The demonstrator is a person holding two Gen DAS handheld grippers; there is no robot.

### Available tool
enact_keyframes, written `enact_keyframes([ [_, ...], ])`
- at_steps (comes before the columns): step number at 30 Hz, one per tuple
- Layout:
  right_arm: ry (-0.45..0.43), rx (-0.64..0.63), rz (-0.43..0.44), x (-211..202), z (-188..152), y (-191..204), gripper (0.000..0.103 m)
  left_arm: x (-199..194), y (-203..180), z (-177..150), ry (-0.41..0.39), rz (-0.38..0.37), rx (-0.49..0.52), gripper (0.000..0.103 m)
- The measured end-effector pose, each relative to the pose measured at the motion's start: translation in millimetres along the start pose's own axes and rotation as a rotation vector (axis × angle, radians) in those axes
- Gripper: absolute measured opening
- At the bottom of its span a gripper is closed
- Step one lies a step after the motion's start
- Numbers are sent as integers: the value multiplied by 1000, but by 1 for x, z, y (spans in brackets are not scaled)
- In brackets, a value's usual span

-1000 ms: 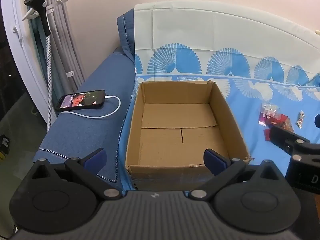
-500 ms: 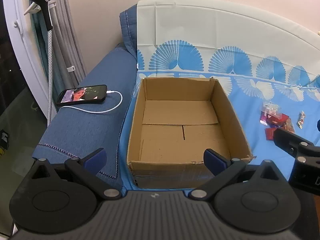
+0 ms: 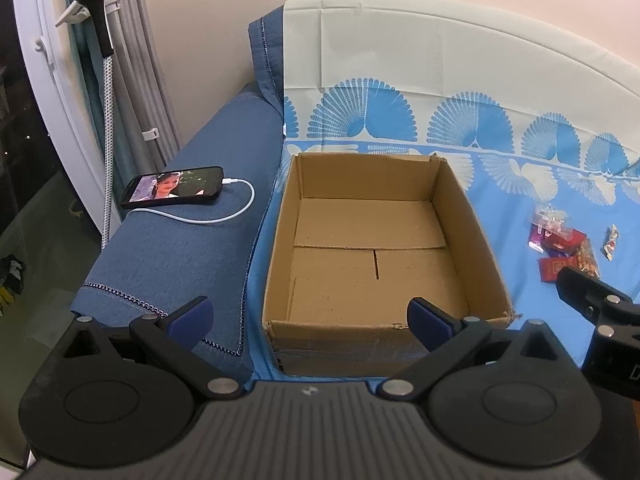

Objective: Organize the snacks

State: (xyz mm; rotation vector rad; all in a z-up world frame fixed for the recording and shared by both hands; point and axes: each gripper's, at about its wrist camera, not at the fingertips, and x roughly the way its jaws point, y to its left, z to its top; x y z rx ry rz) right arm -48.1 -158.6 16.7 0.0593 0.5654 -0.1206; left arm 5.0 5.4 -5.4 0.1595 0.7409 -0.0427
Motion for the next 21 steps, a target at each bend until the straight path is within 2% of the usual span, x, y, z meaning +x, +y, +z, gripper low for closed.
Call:
enact_keyframes([
  [21, 3, 2, 2, 1, -1, -1, 103, 2, 0, -2, 13, -12, -5, 103],
])
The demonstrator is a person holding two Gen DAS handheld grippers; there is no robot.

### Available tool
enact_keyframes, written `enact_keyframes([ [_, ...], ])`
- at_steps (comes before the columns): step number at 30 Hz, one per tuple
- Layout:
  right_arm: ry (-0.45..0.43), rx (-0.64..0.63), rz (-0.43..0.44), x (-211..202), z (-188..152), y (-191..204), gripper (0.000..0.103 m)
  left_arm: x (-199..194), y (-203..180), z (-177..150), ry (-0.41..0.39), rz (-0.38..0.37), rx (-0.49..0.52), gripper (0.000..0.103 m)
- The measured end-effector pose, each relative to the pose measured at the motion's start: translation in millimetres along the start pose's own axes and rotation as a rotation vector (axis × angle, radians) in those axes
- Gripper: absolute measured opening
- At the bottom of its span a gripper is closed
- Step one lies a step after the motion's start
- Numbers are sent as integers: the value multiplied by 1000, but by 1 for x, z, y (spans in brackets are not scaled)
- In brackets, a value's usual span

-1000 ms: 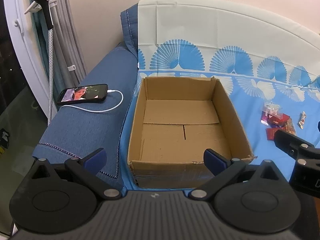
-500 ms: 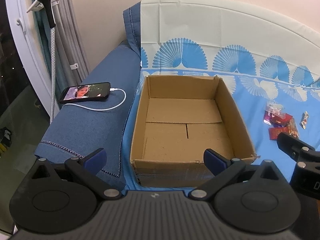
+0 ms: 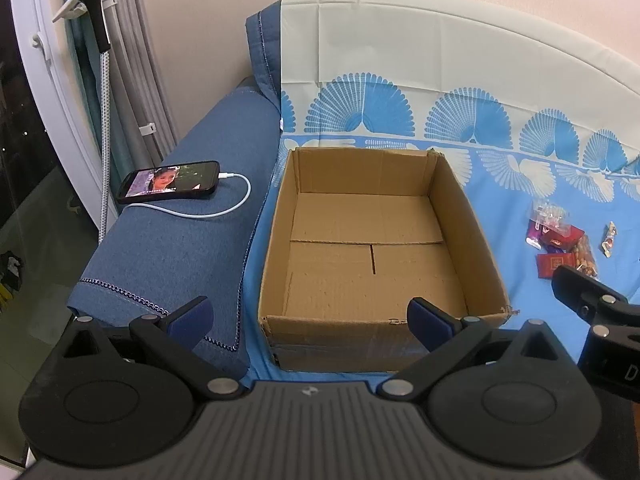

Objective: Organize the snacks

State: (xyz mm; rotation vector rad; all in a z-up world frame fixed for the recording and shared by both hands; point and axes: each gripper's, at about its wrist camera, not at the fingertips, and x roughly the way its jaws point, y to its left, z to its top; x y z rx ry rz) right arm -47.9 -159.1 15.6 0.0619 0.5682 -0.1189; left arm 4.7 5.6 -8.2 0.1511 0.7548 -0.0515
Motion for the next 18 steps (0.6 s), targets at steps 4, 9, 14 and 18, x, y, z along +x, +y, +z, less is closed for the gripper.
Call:
enact_keyframes([
  [4, -1, 0, 1, 0, 1, 0, 103, 1, 2, 1, 6, -5, -6, 103],
  [9, -1, 2, 4, 1, 1, 0, 103, 2, 2, 2, 15, -11, -9, 103],
  [14, -19, 17, 5, -1, 4, -4, 103, -2, 4, 8, 30, -39, -19, 103],
  [18, -42, 58, 7, -4, 12, -15, 103, -11, 4, 19, 21, -69, -23, 103],
])
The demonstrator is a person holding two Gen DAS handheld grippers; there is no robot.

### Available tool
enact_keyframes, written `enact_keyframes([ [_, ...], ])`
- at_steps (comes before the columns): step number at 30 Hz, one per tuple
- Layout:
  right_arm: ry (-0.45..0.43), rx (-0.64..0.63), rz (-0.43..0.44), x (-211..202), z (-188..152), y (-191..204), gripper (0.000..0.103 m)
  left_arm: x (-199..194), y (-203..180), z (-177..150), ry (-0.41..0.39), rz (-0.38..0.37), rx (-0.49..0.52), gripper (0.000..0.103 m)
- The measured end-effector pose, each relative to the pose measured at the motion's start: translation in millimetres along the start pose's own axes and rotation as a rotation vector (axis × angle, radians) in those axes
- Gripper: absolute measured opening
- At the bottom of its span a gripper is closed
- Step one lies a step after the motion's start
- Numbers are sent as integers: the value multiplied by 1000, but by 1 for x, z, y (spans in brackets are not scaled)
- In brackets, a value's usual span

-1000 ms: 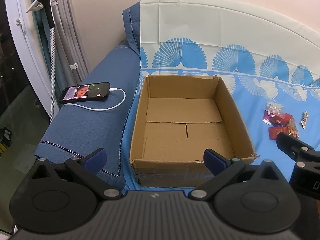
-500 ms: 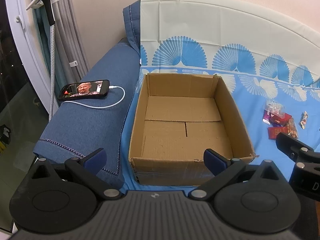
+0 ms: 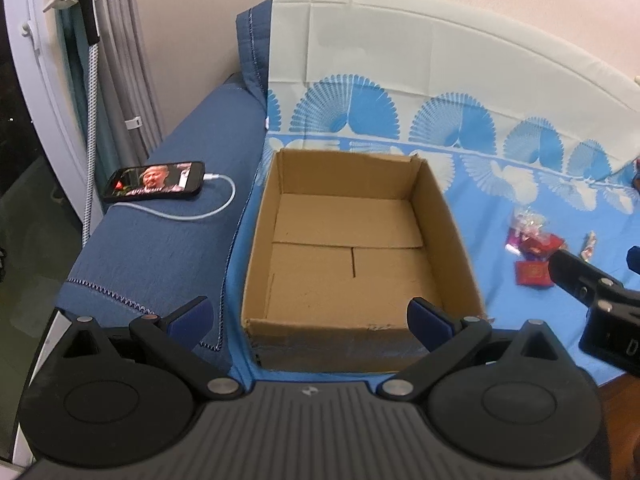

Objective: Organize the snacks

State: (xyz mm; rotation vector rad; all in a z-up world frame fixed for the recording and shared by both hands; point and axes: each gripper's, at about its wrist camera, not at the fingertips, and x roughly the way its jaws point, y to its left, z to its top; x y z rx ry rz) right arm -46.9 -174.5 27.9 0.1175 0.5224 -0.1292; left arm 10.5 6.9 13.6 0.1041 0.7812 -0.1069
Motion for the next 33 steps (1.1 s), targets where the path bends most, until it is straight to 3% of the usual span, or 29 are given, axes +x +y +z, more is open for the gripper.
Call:
enact_keyframes([
  [13, -51, 130, -28, -5, 27, -57, 103, -40, -18, 44, -61, -31, 56, 103],
  [17, -44, 181, -28, -5, 28, -79, 103, -48, -28, 59, -41, -48, 76, 103],
  [23, -30, 236, -39, -2, 31, -112, 103, -66, -48, 88, -1, -135, 83, 103],
  [33, -29, 343, -129, 10, 29, -177, 103, -81, -109, 141, 68, -313, 105, 103],
])
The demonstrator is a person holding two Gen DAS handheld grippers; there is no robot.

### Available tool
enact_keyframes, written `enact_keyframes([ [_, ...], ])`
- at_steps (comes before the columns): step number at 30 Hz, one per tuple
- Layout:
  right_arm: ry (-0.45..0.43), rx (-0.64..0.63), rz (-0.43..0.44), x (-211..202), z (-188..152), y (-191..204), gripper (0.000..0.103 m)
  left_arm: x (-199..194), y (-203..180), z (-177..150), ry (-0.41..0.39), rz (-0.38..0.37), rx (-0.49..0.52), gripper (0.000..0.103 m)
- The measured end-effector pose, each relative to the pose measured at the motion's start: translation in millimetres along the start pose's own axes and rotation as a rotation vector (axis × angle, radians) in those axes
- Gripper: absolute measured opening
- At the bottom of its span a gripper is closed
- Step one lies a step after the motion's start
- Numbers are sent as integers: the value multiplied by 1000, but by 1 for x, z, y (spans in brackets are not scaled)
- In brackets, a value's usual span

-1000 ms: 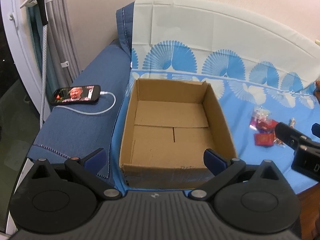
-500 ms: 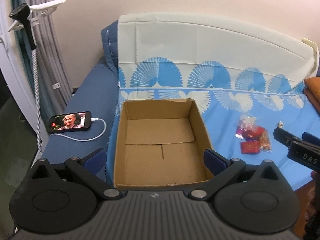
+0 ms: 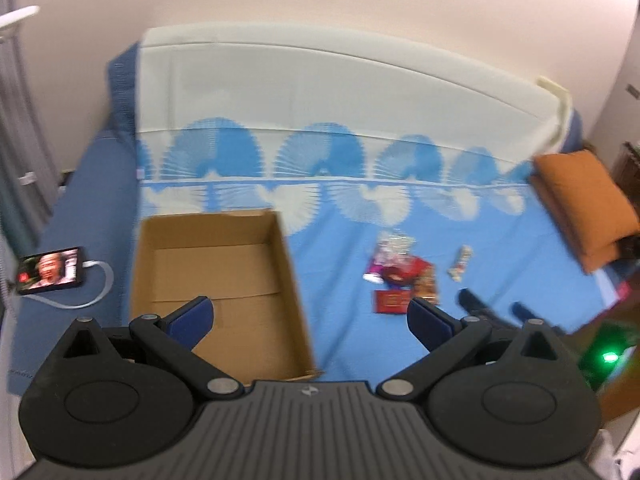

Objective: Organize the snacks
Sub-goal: 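Move both tools toward the snack pile beside the box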

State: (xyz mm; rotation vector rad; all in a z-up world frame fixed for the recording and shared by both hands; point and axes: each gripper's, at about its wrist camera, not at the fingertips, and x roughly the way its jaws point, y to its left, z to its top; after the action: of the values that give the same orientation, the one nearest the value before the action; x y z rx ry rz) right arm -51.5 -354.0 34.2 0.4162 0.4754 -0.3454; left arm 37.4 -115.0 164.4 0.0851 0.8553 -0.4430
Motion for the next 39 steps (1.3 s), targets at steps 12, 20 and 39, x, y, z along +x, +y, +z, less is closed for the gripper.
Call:
enact_keyframes([
  [12, 3, 129, -93, 20, 5, -68, 103, 16, -66, 33, -1, -85, 49, 103],
  [20, 0, 174, -136, 29, 7, -102, 103, 30, -98, 42, 2, -118, 87, 103],
  [39, 9, 247, -221, 42, 0, -160, 103, 83, -144, 48, 63, -139, 124, 103],
])
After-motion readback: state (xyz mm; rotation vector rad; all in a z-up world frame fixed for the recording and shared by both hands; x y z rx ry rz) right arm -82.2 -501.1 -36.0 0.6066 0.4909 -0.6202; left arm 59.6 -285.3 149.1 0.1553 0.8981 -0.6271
